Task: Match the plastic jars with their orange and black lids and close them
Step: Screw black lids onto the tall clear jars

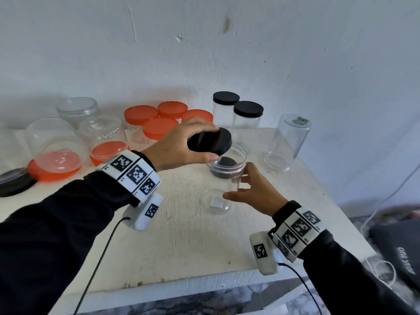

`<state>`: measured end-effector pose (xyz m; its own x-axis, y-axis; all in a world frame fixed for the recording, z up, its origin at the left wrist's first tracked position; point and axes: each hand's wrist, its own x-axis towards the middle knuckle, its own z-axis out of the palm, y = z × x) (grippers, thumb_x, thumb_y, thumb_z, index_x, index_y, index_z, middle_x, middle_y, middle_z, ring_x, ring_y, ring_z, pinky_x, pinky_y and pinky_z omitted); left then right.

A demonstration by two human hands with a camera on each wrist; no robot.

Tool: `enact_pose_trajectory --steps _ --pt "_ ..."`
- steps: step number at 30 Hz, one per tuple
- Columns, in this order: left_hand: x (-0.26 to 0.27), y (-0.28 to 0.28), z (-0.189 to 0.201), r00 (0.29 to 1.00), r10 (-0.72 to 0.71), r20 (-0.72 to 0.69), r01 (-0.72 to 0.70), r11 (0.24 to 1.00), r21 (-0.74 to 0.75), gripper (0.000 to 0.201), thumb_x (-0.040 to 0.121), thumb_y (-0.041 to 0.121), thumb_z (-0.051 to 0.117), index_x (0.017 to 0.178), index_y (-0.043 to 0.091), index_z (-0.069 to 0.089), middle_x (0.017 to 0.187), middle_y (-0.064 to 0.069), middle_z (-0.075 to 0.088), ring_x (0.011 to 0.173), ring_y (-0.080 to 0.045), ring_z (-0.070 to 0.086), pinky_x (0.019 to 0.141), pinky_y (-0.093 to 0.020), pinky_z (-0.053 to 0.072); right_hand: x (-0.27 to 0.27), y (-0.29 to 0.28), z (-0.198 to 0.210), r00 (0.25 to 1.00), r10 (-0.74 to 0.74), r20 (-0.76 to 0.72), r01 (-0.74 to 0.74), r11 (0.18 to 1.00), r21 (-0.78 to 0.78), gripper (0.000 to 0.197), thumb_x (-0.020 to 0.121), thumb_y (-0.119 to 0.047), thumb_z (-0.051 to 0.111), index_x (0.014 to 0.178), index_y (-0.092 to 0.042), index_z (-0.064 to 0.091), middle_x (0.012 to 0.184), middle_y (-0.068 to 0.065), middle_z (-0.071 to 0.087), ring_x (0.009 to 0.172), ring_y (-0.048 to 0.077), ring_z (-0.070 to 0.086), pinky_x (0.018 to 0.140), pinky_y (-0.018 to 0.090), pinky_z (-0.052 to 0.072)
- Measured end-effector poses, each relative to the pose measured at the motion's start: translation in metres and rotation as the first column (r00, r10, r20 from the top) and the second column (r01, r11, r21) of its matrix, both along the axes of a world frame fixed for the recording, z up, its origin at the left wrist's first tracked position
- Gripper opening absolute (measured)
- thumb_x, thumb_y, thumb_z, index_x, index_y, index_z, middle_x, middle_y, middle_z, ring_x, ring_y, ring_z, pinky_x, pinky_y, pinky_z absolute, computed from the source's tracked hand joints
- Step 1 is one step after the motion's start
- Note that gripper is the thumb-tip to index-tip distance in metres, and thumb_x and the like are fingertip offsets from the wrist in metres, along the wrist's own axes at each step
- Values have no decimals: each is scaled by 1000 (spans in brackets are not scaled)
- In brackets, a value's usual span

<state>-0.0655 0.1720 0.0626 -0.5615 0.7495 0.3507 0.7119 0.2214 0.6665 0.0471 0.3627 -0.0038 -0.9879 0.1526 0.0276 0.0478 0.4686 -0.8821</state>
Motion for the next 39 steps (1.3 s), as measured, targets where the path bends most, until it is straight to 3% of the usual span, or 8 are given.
enact_pose_trajectory --steps 8,17,23,25,27,31,35,39 --pt "4 10 1 998 -30 -60 26 997 -70 71 61 61 62 121 24 56 130 8 49 121 -4 42 103 -26 37 -3 -6 -3 999 17 -36 -17 1000 -14 56 70 -18 81 112 -24 45 127 2 49 109 11 53 76 14 50" --pt "5 16 1 988 -44 -146 21 987 -160 67 64 51 67 124 22 56 136 7 46 126 -7 34 97 -13 23 -7 -7 -1 999 42 -11 -42 999 -32 61 68 -17 81 118 -21 46 124 2 51 112 12 53 86 24 51" --pt "5 13 -6 989 -55 -135 36 990 -137 76 60 64 59 124 23 55 135 7 46 128 -7 34 103 -20 26 -7 -7 2 998 57 7 -57 998 -15 63 68 -16 82 119 -20 45 121 -1 51 111 11 53 86 24 51" --pt "7 13 -6 991 -56 -118 43 992 -116 78 59 64 60 126 23 53 135 8 45 128 -5 33 102 -13 24 -7 -7 6 997 77 24 -77 997 8 65 68 -17 82 120 -21 43 118 -5 50 109 9 52 87 25 50" --pt "9 13 -8 997 -46 -65 40 995 -88 88 57 62 66 133 22 45 138 9 40 127 -1 32 101 -6 24 -7 -5 13 991 121 64 -125 990 62 74 67 -21 82 127 -21 37 119 -8 47 111 8 49 93 28 47" --pt "11 3 -27 991 19 134 -14 999 -39 112 56 56 78 145 22 20 148 8 25 132 -1 27 106 -17 25 -8 7 46 991 132 19 -133 981 142 107 53 -45 76 141 -20 21 131 -5 41 119 11 45 97 27 39" --pt "18 -2 -46 953 83 291 -82 997 -18 113 57 39 81 145 24 11 140 15 26 128 0 26 106 -23 23 -12 9 89 980 197 13 -192 937 291 99 61 -45 72 143 -23 22 138 -4 38 122 8 42 97 24 36" --pt "18 4 -60 910 37 413 -80 993 86 105 56 40 84 139 30 20 132 25 35 125 7 35 101 -19 33 -23 -6 113 925 341 166 -373 744 554 89 73 -42 73 145 -27 23 145 -6 33 128 10 37 102 24 32"
